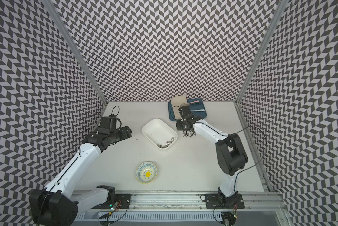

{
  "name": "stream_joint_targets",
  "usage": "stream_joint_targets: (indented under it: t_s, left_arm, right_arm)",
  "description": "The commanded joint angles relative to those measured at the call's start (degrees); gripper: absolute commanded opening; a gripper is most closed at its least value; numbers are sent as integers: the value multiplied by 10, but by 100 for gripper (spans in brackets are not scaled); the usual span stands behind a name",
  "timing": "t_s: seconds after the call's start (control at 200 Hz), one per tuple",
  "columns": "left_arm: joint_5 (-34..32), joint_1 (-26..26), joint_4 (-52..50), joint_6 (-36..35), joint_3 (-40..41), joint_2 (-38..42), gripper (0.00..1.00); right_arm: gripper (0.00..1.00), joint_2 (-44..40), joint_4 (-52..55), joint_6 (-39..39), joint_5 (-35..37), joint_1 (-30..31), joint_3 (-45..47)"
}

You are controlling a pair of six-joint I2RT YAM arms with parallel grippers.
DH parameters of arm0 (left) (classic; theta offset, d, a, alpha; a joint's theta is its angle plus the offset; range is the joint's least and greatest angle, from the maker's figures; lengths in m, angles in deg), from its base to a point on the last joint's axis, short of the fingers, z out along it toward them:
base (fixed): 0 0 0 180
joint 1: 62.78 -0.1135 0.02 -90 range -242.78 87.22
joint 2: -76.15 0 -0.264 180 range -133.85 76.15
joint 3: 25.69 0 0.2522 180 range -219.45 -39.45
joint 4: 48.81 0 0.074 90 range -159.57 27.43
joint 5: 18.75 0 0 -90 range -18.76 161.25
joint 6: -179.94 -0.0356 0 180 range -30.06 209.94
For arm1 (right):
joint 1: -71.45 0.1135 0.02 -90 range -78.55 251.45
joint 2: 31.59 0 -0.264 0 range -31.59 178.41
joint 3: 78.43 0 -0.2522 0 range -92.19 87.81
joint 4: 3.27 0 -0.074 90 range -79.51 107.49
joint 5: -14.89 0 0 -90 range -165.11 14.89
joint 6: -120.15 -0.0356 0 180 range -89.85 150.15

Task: Take out the wing nut from the storage box
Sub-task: Place the wing nut at the center of the board.

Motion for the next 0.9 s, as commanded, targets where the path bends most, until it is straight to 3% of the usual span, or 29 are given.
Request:
stream_joint_targets:
  t_s: [0.0, 0.506, 0.896]
  left_arm:
    - [6, -4, 5, -5, -19, -3, 79]
    - [3, -4, -4, -6, -19, 1, 79]
    - [0, -4, -2, -5, -13, 3, 79]
  right_arm:
    - [9, -7, -13, -1, 6, 5, 32]
    - [9, 34, -71, -11, -3, 5, 105]
    - [21, 41, -77, -14, -13, 5, 106]
